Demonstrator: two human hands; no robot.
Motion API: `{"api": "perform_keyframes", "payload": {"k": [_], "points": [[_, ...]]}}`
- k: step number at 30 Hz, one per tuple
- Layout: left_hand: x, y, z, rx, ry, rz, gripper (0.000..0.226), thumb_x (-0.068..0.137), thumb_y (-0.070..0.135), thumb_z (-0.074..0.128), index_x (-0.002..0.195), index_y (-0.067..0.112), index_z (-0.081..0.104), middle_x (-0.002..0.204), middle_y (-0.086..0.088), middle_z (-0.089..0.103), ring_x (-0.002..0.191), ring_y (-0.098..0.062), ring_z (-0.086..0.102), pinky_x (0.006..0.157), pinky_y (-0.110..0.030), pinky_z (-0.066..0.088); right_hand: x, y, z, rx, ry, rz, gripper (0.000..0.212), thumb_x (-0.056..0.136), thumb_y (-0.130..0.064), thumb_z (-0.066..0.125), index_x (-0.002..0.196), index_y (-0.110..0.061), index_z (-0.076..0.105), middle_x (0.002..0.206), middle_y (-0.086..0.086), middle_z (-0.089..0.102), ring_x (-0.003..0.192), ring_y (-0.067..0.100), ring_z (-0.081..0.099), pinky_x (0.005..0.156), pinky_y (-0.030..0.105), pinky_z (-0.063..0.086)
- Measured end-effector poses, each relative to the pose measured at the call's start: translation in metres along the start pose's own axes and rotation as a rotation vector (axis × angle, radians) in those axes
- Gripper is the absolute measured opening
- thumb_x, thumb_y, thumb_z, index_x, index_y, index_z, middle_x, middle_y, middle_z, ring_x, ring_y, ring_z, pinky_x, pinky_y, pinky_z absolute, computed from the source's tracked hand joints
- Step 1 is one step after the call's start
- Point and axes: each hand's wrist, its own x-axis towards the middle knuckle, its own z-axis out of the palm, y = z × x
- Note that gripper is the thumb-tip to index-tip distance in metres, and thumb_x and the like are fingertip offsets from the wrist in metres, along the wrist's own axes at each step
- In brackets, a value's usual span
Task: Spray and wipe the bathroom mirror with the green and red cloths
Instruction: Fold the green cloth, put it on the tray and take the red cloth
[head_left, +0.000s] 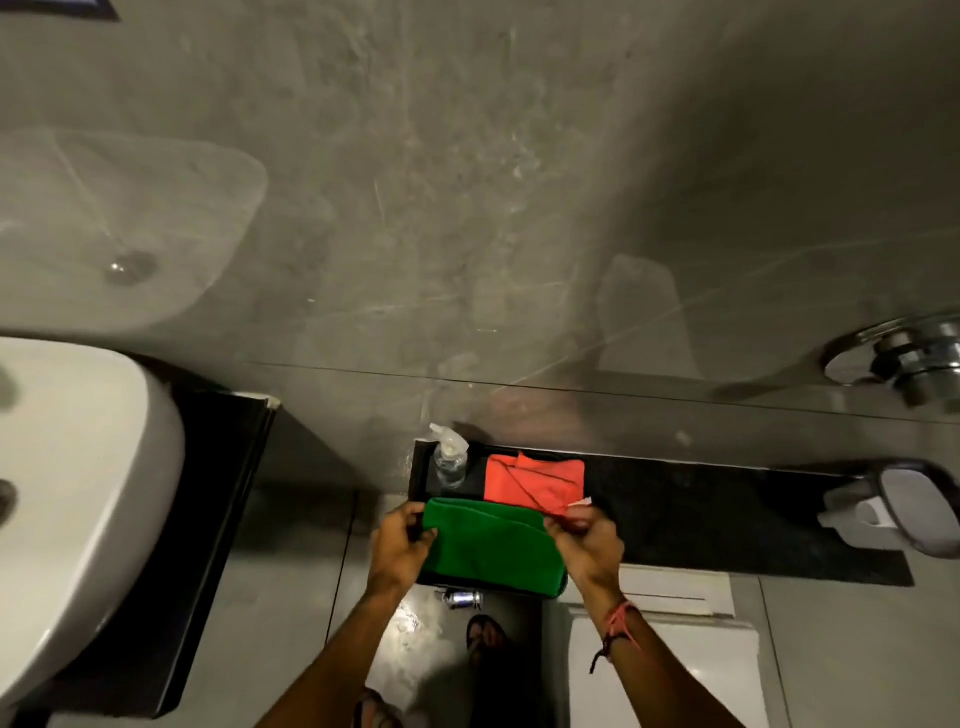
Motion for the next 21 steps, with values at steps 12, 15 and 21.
{"api": "perform_keyframes", "payload": {"k": [12, 15, 21], "points": [[0.032, 0.030, -0.029, 1.098, 0.367, 0.624, 0.089, 0.088, 0.078, 0.027, 0.161, 0.031, 0.008, 0.170, -0.021, 0.003, 0.157, -0.038, 0.005, 0.121, -0.069, 0.005, 0.042, -0.027, -0.022, -0.402, 0.087, -0.164, 0.093, 0.063, -0.038, 0.097, 0.134, 0.000, 0.051, 0.134, 0.025, 0.061, 0.127, 0.048, 0.056, 0.102, 0.057, 0.052], [0.035, 0.028, -0.028, 1.119, 0.370, 0.669, 0.092, 0.086, 0.082, 0.027, 0.161, 0.032, 0.008, 0.170, -0.020, 0.004, 0.157, -0.039, 0.005, 0.117, -0.073, 0.011, 0.047, -0.029, -0.017, -0.471, 0.049, -0.218, 0.063, 0.075, -0.032, 0.090, 0.125, -0.001, 0.066, 0.127, 0.025, 0.069, 0.122, 0.046, 0.062, 0.099, 0.054, 0.055], [0.025, 0.031, -0.045, 1.107, 0.442, 0.749, 0.091, 0.087, 0.081, 0.028, 0.161, 0.031, 0.009, 0.170, -0.020, 0.003, 0.158, -0.036, 0.006, 0.117, -0.072, 0.012, 0.030, -0.037, -0.026, -0.386, 0.136, -0.304, 0.047, 0.083, -0.017, 0.080, 0.126, -0.005, 0.066, 0.126, 0.028, 0.066, 0.116, 0.052, 0.065, 0.090, 0.055, 0.055]]}}
